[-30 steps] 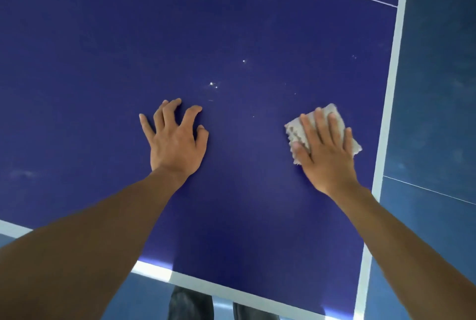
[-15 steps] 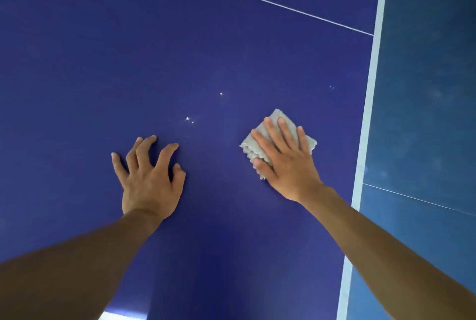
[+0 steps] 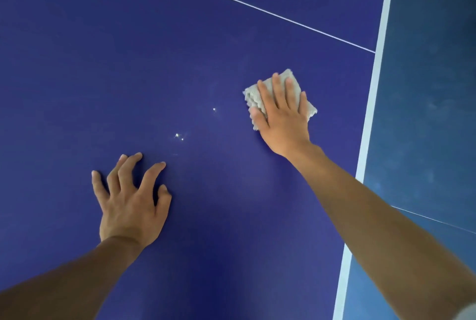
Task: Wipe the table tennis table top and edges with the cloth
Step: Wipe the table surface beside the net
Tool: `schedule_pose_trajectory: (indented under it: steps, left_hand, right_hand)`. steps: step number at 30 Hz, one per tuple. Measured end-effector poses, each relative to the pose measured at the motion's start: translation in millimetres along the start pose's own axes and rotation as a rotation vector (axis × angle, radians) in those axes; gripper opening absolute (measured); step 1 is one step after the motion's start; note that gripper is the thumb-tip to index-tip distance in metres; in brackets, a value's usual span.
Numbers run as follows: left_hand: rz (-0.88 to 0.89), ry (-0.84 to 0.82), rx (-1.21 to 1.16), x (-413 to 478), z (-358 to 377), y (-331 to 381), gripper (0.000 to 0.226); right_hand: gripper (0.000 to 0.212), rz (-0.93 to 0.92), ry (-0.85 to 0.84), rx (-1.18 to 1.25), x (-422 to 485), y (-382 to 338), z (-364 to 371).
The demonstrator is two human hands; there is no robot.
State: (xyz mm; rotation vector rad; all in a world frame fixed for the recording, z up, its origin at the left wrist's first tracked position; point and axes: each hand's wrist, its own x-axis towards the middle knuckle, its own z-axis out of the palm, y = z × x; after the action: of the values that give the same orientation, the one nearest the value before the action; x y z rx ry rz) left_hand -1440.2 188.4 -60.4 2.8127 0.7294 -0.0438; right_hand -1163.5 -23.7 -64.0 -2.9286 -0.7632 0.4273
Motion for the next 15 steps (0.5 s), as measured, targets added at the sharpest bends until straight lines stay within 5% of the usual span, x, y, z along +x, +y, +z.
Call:
schedule_pose_trajectory:
  steps: [4,9,11,15]
  left_hand:
    - [0.006,-0.006,-0.001,3.0,-0.8,1.7,0.054]
    - [0.016,0.000,-0.011,3.3,0.5,1.7,0.054]
    - [0.015,-0.006,0.000,3.2,0.8,1.7,0.054]
    - [0.005,-0.027,0.003,4.8,-1.7,3.3,0.054]
  right_hand:
    - [0.067,-0.103,-0.037,-0.012,-17.3,69.3,-12.8]
    - [0.065,0.653,0.087,0.098,27.4,127.5,-39.8]
    - [0.067,0.826,0.095,0.154,60.2,117.6,-49.0]
    - [0.065,0.651,0.091,0.139,115.1,51.7,-51.6]
